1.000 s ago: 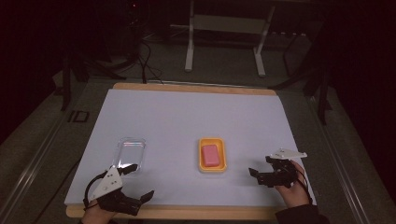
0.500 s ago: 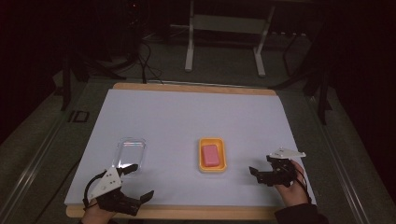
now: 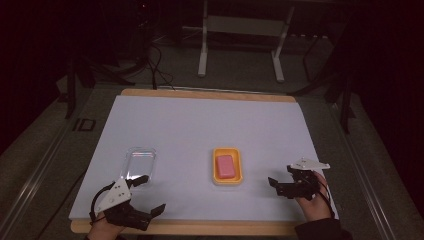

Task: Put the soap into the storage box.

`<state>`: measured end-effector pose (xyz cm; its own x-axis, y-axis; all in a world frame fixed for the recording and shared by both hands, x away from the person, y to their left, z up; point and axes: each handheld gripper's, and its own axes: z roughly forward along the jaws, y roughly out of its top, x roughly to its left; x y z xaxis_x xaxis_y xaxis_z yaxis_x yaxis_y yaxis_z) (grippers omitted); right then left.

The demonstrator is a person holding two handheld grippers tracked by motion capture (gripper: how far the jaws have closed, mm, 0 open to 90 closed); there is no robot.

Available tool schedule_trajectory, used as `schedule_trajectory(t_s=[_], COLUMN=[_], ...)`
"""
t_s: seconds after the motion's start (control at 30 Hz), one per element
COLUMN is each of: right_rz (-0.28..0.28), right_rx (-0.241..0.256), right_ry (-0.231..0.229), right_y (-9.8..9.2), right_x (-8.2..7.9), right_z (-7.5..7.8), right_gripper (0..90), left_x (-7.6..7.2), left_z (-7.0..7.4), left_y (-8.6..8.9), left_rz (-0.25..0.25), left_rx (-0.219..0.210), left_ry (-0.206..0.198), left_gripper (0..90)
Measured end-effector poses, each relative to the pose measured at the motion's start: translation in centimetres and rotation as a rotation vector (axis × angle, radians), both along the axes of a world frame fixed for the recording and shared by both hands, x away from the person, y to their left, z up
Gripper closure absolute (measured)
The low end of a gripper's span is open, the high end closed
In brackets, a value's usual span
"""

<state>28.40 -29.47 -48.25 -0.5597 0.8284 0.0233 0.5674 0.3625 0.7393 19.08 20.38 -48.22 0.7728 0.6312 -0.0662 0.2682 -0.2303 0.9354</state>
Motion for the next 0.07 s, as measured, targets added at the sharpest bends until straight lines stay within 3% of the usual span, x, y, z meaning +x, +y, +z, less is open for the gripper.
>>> schedule_trajectory(t_s=[0.07], right_rz=[0.000], right_rx=[-0.001], right_ry=[-0.008], right_y=[-0.11], right_x=[0.05], right_z=[0.02], right_gripper=[14.6], left_x=[0.03], left_z=[0.00], left_y=[0.03], left_rz=[0.002], left_rx=[0.002], left_ry=[0.000], left_gripper=[0.2])
